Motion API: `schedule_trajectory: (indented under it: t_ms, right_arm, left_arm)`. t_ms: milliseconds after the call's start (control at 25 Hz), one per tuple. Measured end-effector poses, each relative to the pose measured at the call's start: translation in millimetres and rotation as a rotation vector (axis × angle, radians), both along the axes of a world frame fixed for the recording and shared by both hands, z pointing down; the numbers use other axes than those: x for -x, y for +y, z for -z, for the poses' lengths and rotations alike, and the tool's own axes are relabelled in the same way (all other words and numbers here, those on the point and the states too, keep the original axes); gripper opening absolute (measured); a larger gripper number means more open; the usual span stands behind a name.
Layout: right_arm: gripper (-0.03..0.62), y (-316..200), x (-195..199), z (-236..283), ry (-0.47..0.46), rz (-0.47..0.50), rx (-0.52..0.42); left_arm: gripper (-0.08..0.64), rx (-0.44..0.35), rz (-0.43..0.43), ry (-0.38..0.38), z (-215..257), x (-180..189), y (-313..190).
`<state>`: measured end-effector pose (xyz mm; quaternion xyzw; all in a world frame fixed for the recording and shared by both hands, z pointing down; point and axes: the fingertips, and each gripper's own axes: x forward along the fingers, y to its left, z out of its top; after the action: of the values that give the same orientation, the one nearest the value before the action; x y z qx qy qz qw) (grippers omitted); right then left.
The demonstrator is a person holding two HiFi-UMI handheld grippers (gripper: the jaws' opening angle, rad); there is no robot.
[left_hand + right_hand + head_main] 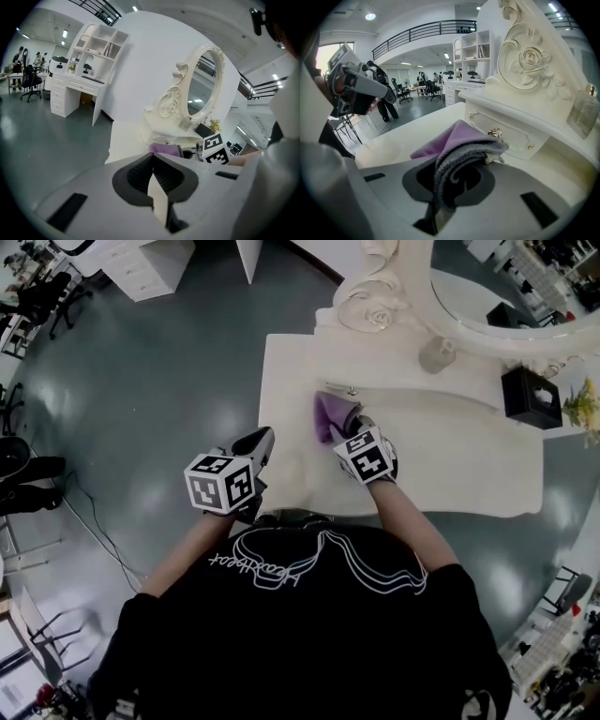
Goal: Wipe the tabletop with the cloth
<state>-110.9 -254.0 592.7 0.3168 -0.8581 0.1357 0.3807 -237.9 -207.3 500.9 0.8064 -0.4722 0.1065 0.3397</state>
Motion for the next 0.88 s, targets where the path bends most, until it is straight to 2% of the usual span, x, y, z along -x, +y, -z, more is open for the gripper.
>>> schedule_trajectory:
  t_ms: [280, 480, 680, 880]
  right_arm:
    - [0.051, 1.0, -27.0, 0.6, 0.01, 0.032, -0.001]
    - [0.051, 4.0, -46.1, 1.3, 0.017, 0.034, -0.016]
    - [0.051, 5.3, -63.9, 1.9, 0.042, 0.01, -0.034]
    - [0.051, 4.1, -74.6, 2.4, 0.066, -0.042, -0.033]
  left_arm:
    - [0.005, -0.037, 0.051, -0.005, 9.4, -21.0, 7.5]
    - [0.005, -0.05, 0.056, -0.014, 14.3, -35.9, 12.8]
    - [0.005, -0.056, 0.034, -0.018, 16.4, -41.1, 17.7]
    - [0.005, -0.028, 0.028, 0.006, 8.6, -28.8, 18.2]
